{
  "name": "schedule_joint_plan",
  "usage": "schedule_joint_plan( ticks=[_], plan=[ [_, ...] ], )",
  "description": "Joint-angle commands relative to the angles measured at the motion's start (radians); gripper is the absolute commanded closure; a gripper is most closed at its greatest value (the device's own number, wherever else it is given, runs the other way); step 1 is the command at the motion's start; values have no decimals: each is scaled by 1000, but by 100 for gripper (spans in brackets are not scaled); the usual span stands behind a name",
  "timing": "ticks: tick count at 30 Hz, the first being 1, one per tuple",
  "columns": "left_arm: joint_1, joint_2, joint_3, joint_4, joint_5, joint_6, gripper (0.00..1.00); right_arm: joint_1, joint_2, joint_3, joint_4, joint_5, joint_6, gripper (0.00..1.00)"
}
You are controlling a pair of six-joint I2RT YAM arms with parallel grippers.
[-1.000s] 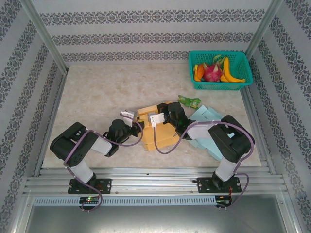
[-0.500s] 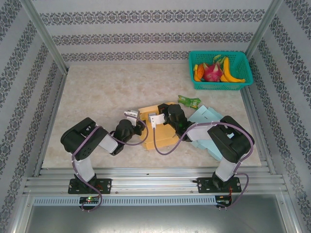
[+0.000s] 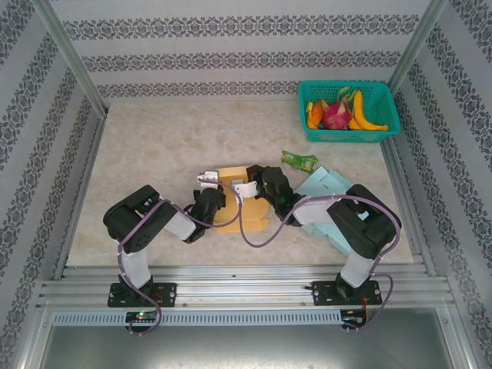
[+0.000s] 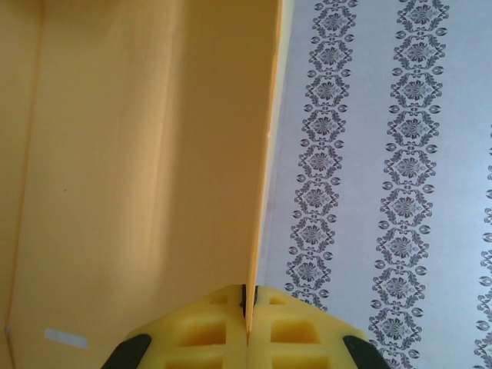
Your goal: Fold the paper box
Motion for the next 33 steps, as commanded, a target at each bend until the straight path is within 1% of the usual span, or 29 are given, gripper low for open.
schedule_joint_plan(
  ticks=[1, 5, 7, 9, 12, 14, 17, 22, 25, 27, 29, 33],
  plan=[
    [32, 19, 33, -204, -303, -97, 84, -6, 31, -10, -83, 44, 23, 100],
    [32, 27, 71, -268, -341, -136, 84, -5, 29, -1, -87, 44, 59, 100],
    [32, 27, 86, -281, -330, -134, 83, -5, 33, 3, -72, 57, 75, 100],
    [32, 24, 90, -265, -281, -124, 80, -5, 38, 8, -80, 60, 81, 100],
    [33, 3, 78, -224, -156, -104, 72, -5, 52, 12, -79, 61, 91, 100],
    [33, -22, 68, -206, -80, -93, 66, -6, 62, 15, -75, 62, 95, 100],
    [33, -74, 48, -203, 11, -68, 60, -5, 67, 22, -78, 74, 106, 100],
    [33, -173, -10, -194, 130, -45, 50, -9, 68, 30, -84, 84, 116, 100],
    [33, -234, -27, -213, 170, -27, 46, -8, 70, 33, -85, 83, 123, 100],
    [33, -251, -17, -239, 182, -17, 46, -8, 70, 36, -87, 80, 126, 100],
    [33, -240, 6, -255, 171, -2, 47, -8, 69, 37, -88, 75, 131, 100],
    [33, -184, 38, -232, 119, 15, 55, -7, 59, 32, -89, 67, 132, 100]
  ],
)
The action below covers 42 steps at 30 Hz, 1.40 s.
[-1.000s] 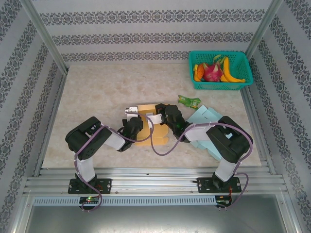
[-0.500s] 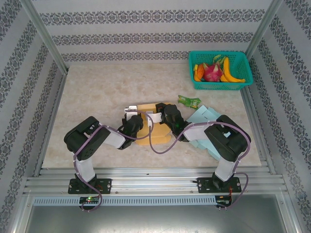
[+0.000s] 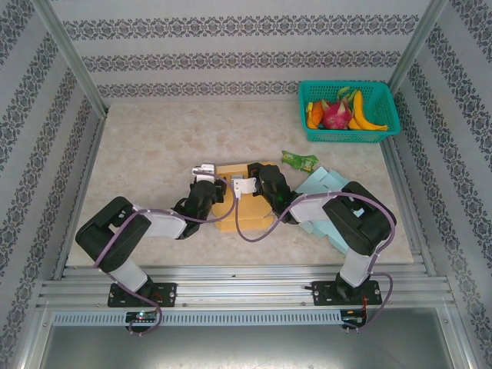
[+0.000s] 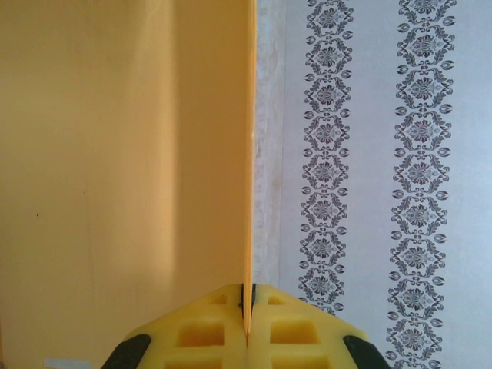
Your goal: Fold the paper box
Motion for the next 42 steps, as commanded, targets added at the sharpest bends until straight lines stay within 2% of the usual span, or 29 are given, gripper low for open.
schedule_joint_plan(
  ticks=[1, 8, 10, 12, 16, 18, 20, 21, 28, 31, 35, 39, 42],
  plan=[
    [10, 44, 40, -11, -32, 39, 58, -5, 18, -4, -86, 1, 38, 100],
    [9, 110, 102, -30, -183, 30, 81, -5, 17, -5, -90, 5, 46, 100],
    [10, 118, 98, -14, -182, 32, 86, -6, 11, -3, -86, -1, 66, 100],
    [9, 129, 90, 10, -155, 53, 100, -6, -14, -4, -118, -44, 99, 91],
    [8, 140, 58, 86, -96, 101, 100, -8, -66, -4, -153, -110, 183, 73],
    [9, 138, 40, 114, -83, 116, 100, -10, -94, -7, -161, -124, 215, 54],
    [9, 132, 30, 120, -79, 127, 100, -10, -122, -14, -180, -139, 237, 40],
    [9, 129, 29, 120, -79, 132, 100, -11, -145, -21, -191, -148, 251, 37],
    [9, 106, -1, 153, -61, 148, 100, -14, -375, -64, -368, -177, 409, 36],
    [11, 82, -28, 172, -57, 140, 100, -13, -495, -55, -463, -158, 612, 37],
    [11, 40, -62, 181, -42, 111, 100, -11, -616, -7, -562, -143, 1026, 38],
    [11, 5, -90, 191, -12, 92, 100, 3, -641, 75, -704, -105, 1405, 43],
    [11, -8, -102, 199, -16, 86, 100, 9, -634, 71, -716, -56, 1659, 43]
  ],
)
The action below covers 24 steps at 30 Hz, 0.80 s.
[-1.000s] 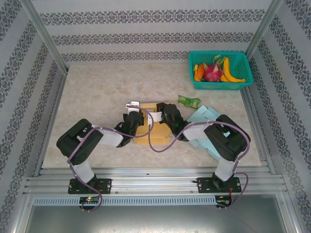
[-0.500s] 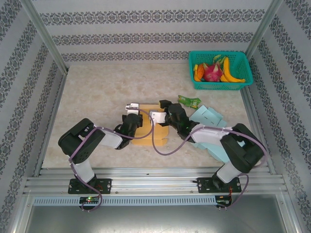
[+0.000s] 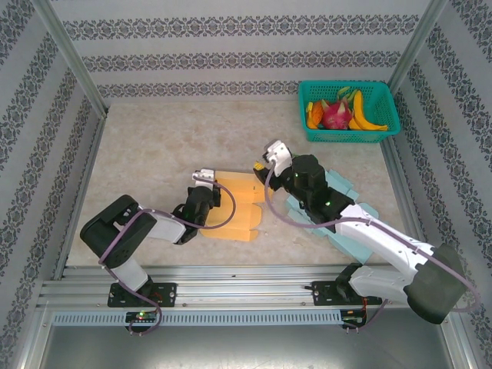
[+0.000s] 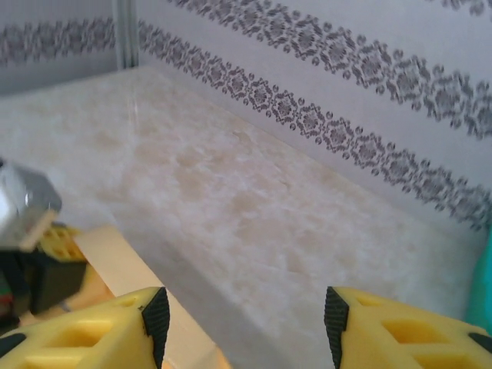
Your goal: Fold the paper box
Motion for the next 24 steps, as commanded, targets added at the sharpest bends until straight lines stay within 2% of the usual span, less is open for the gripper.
schedule_joint_plan(
  ticks=[1, 3, 6, 15, 24],
  plan=[
    [11, -31, -17, 48, 9, -28, 100, 13, 3, 0, -88, 64, 470, 44],
    [11, -36, -21, 46, -1, -43, 100, 12, 28, -23, -32, 28, 584, 44],
    [11, -48, -25, 43, -10, -72, 100, 14, 100, -2, -4, -40, 662, 44],
    [11, -52, -33, 51, -40, -89, 100, 14, 295, 93, 27, -100, 728, 43],
    [11, -33, -2, 9, -112, -112, 100, 16, 379, 107, 52, -82, 769, 43]
  ],
)
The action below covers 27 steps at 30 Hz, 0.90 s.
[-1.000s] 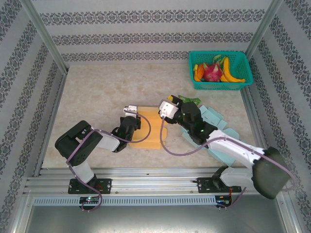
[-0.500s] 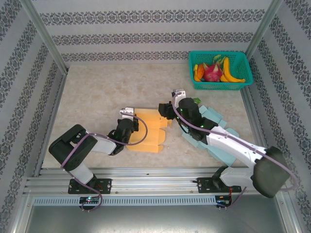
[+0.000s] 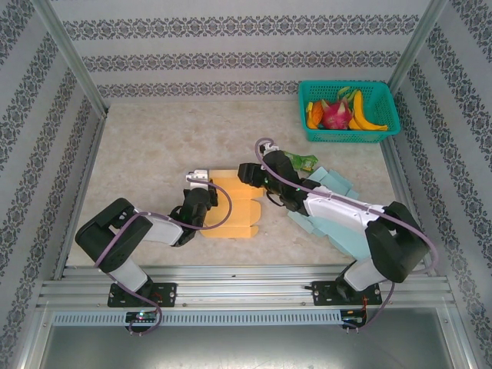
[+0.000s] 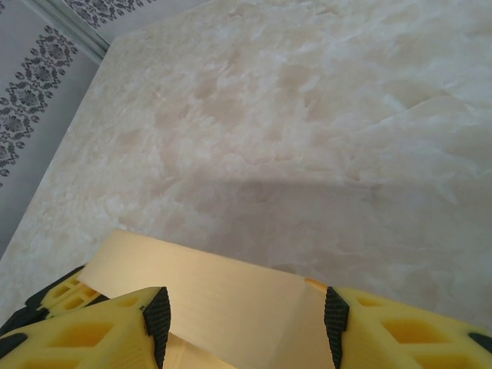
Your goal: Fold the paper box
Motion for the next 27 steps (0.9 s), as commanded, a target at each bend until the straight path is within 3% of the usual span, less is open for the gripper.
schedule_joint_plan(
  ticks=[1, 10, 19, 27],
  plan=[
    [12, 5, 24, 3, -55, -36, 100, 13, 21, 21, 32, -5, 37, 43],
    [10, 43, 44, 23, -30, -57, 100, 12, 66, 41, 63, -98, 65, 44],
    [9, 48, 19, 87, 75, -25, 100, 8, 79, -3, 260, -193, 117, 45],
    [17, 0, 41, -70, -45, -94, 100, -9, 54, -59, 202, -137, 43, 45]
  ],
)
